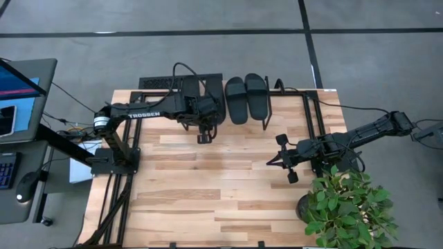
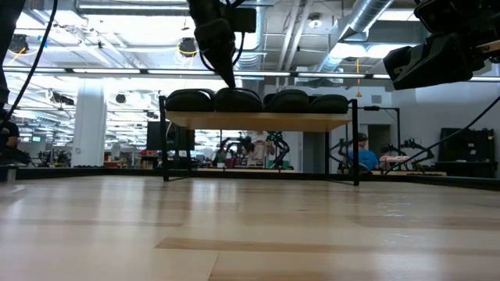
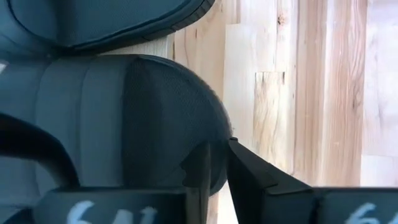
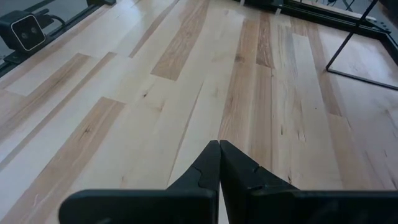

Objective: Pick and place slides into the shelf
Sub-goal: Put the black slide on the shelf, then return to Home Position

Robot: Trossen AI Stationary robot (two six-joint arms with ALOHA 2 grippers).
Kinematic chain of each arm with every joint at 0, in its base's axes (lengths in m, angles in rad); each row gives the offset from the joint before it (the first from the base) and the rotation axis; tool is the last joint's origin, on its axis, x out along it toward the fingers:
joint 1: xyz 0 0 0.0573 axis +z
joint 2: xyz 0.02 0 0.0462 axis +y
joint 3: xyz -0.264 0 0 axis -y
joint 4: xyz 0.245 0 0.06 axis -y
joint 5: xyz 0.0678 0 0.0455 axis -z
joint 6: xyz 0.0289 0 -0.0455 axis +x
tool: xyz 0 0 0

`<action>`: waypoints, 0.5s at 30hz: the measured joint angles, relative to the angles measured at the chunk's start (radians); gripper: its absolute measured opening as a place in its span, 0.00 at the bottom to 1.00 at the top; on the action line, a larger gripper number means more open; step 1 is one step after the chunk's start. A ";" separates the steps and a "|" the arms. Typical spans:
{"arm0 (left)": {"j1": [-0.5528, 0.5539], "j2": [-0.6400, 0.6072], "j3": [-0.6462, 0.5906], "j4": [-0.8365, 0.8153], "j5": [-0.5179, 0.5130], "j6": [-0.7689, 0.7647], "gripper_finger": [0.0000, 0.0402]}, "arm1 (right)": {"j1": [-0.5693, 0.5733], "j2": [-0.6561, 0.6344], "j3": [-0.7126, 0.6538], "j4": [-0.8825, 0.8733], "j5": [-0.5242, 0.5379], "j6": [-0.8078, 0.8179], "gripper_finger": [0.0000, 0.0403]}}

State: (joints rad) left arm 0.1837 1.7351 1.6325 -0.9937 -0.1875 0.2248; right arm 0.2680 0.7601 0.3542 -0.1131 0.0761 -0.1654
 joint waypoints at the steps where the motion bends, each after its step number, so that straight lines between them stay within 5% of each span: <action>1: 0.000 0.000 0.000 -0.004 0.000 -0.009 0.11 | 0.000 0.000 0.000 0.000 0.000 0.000 0.00; 15: 0.002 0.000 0.000 -0.011 -0.012 -0.051 0.29 | 0.000 0.000 0.000 0.000 0.000 -0.002 0.00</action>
State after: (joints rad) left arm 0.1860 1.7351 1.6329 -1.0052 -0.1997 0.1738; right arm 0.2680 0.7601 0.3542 -0.1127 0.0761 -0.1677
